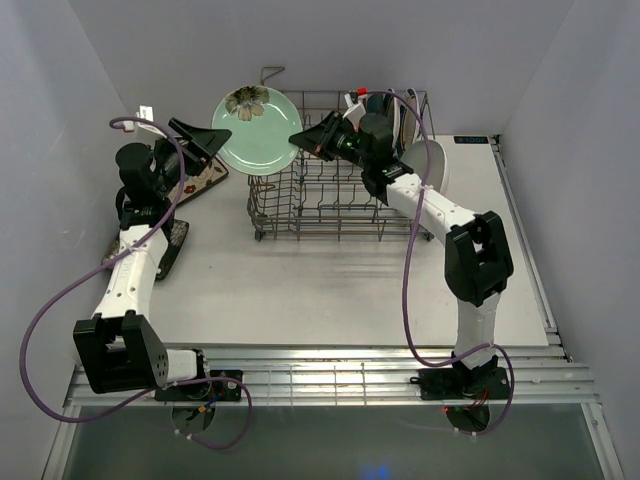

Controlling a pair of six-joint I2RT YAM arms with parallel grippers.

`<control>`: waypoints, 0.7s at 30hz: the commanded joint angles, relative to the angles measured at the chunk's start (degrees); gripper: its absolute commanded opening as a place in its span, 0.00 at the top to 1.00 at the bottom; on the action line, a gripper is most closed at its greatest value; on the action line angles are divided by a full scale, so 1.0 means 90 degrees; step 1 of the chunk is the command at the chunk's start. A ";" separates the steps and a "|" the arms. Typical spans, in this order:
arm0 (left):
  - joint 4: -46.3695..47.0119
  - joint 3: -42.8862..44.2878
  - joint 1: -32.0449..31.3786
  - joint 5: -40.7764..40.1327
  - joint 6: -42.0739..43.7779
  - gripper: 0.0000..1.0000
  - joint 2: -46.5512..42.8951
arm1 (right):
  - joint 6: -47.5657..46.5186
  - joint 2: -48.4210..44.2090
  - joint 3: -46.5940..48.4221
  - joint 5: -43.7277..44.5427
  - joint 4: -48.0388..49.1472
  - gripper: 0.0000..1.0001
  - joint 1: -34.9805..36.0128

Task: Load the plates into the dish rack
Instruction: Insert the plate into the dish rack.

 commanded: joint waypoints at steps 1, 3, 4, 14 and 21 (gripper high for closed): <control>0.0557 0.0105 -0.0020 0.0071 0.0069 0.20 -0.0467 | -0.0150 -0.0652 -0.0108 0.0616 0.0604 0.92 -0.0138; 0.0548 0.0037 -0.0020 -0.0007 0.0166 0.12 -0.0574 | -0.0160 -0.0759 -0.0167 0.0587 0.0594 0.92 -0.0226; 0.0557 0.0017 -0.0020 -0.0056 0.0205 0.04 -0.0613 | -0.0179 -0.0818 -0.0254 0.0587 0.0604 0.92 -0.0256; 0.0450 -0.0520 -0.0030 -0.0494 0.0879 0.02 -0.1033 | -0.0667 -0.1804 -0.1211 0.0889 0.0565 0.92 -0.0656; 0.0265 -0.0764 -0.0020 -0.0740 0.1504 0.02 -0.1346 | -0.1536 -0.2585 -0.1475 0.1368 -0.0059 0.92 -0.0783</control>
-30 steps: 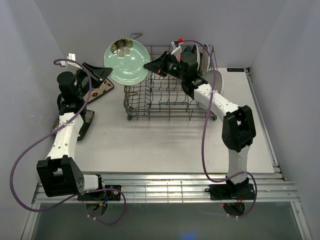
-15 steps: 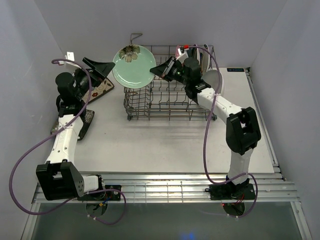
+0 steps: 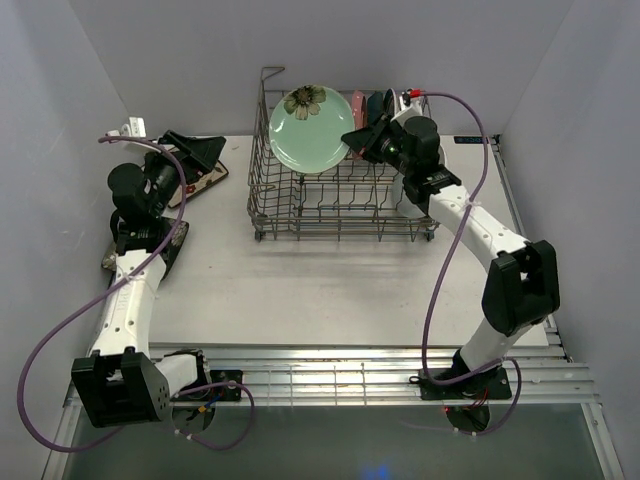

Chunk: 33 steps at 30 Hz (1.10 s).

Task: Load the plates into the dish rack
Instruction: Insert the plate into the dish rack.

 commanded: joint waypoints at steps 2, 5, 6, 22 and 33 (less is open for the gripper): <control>-0.0122 -0.0138 -0.0003 -0.0193 0.0710 0.02 -0.0343 | -0.0551 -0.1000 0.0129 0.0392 0.0645 0.92 -0.0033; -0.0200 -0.0216 -0.0003 -0.0067 0.0994 0.02 -0.0373 | -0.1030 -0.1244 0.0090 0.0753 0.0351 0.92 -0.0033; -0.0239 -0.0294 -0.0013 -0.0066 0.1101 0.02 -0.0411 | -0.1137 -0.1303 0.0081 0.0851 0.0118 0.92 -0.0033; -0.0249 -0.0977 -0.0003 -0.0048 0.2430 0.02 -0.0870 | -0.3042 -0.2700 -0.0486 0.2853 -0.1397 0.92 -0.0033; -0.0005 -0.1553 -0.0003 0.1057 0.4137 0.02 -0.0871 | -0.3863 -0.2994 -0.0291 0.4005 -0.2755 0.92 -0.0033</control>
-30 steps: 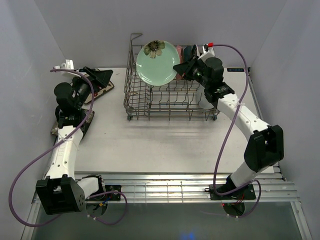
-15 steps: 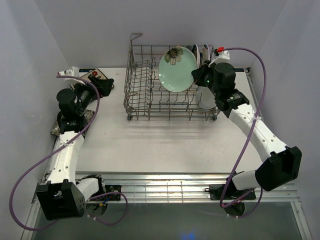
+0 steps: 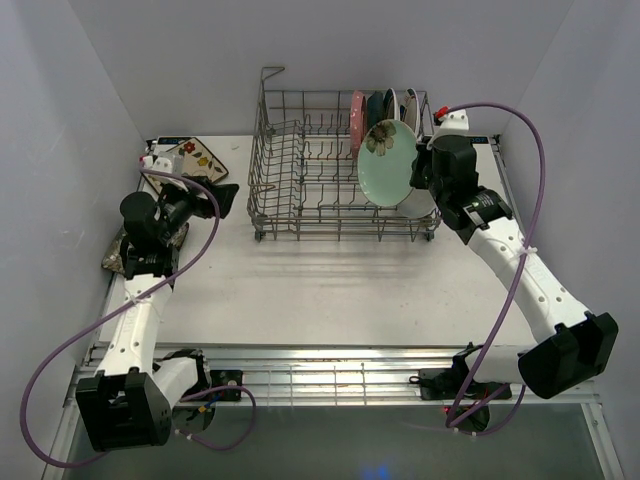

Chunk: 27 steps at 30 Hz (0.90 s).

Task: Load the plates into the dish rack
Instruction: Insert the plate into the dish rack.

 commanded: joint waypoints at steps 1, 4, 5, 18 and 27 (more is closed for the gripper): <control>0.0192 -0.0167 -0.0006 0.0205 0.0848 0.02 -0.0006 | -0.0256 -0.0456 0.0404 0.0681 0.0659 0.92 -0.0016; 0.0192 -0.0226 -0.0006 0.0048 0.1161 0.02 0.0101 | -0.0432 -0.0456 0.0453 0.0926 0.0561 0.92 -0.0016; 0.0202 -0.0245 -0.0006 -0.0011 0.1190 0.02 0.0121 | -0.0520 -0.0446 0.0482 0.0955 0.0532 0.92 -0.0016; 0.0222 -0.0412 -0.0006 0.0028 0.1337 0.02 0.0326 | -0.0872 -0.0222 0.0794 0.1727 0.0502 0.92 -0.0016; 0.0231 -0.0412 -0.0006 -0.0119 0.1367 0.02 0.0502 | -0.1048 0.0306 0.1049 0.2283 0.0589 0.92 -0.0006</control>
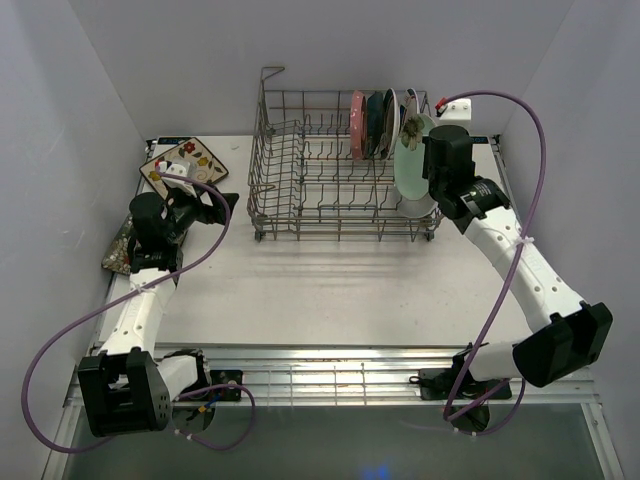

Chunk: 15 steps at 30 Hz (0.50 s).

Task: Load the plates into the dish rack
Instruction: Insert the plate into the dish rack.

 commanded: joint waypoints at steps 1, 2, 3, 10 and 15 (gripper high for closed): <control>0.0105 -0.0021 -0.0013 -0.0056 0.0099 0.02 0.0023 | -0.0045 0.0002 0.0408 0.0549 0.1158 0.92 -0.0006; 0.0105 -0.0021 -0.0013 -0.0056 0.0099 0.02 0.0023 | -0.0055 0.0012 0.0378 0.0579 0.1197 0.92 0.0003; 0.0095 -0.0011 -0.0003 -0.0056 0.0099 0.02 0.0023 | -0.0055 0.0012 0.0349 0.0589 0.1246 0.92 0.0004; 0.0105 -0.0031 -0.0013 -0.0027 0.0109 0.02 -0.0025 | -0.0084 0.0130 0.0212 0.0628 0.1364 0.92 0.0033; 0.0105 -0.0031 -0.0003 0.0003 0.0079 0.02 -0.0016 | -0.0084 0.0315 0.0231 0.0735 0.1344 0.92 0.0072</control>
